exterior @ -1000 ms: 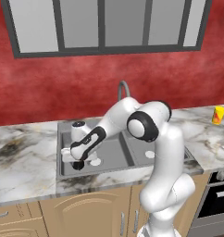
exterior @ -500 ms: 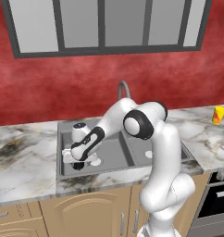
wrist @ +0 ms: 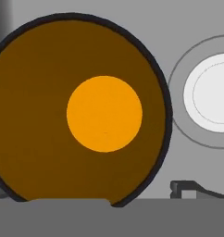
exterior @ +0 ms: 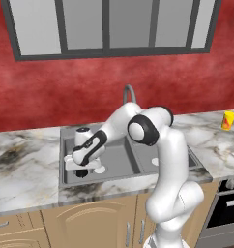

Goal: Move any existing items from the left basin to the right basin for drying. Then move the cup from the counter to the left basin of the sink for washing.

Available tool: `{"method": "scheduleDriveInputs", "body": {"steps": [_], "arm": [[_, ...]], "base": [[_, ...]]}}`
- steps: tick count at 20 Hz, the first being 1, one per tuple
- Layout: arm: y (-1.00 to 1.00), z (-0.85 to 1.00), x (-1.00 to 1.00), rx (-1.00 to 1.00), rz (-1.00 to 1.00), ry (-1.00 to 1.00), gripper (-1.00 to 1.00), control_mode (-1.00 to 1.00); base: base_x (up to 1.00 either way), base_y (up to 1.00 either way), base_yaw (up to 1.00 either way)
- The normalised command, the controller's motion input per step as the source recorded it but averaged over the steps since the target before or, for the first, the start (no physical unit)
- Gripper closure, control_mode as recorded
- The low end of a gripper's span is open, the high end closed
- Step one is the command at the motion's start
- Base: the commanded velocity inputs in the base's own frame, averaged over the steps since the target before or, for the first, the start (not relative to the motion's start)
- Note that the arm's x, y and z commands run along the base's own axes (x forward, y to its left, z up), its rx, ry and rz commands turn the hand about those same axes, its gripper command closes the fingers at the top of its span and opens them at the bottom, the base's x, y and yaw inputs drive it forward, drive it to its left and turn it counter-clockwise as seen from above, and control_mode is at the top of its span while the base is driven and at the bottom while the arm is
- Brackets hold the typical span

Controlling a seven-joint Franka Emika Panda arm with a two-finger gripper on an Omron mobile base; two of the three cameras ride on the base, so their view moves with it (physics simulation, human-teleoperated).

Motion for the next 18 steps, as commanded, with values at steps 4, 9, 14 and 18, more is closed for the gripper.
{"method": "scheduleDriveInputs", "body": {"steps": [4,9,14,18], "arm": [[0.14,-0.07,0.03,0.0,0.0,0.05,-1.0,-1.0],[0.06,-0.01,0.0,0.0,-0.02,0.01,-1.0,-1.0],[0.14,0.0,0.0,-0.02,-0.04,0.01,-1.0,-1.0],[0.23,0.0,0.0,-0.05,-0.05,0.03,-1.0,-1.0]], "base": [[0.0,0.0,0.0],[0.0,0.0,0.0],[0.0,0.0,0.0],[0.0,0.0,0.0]]}}
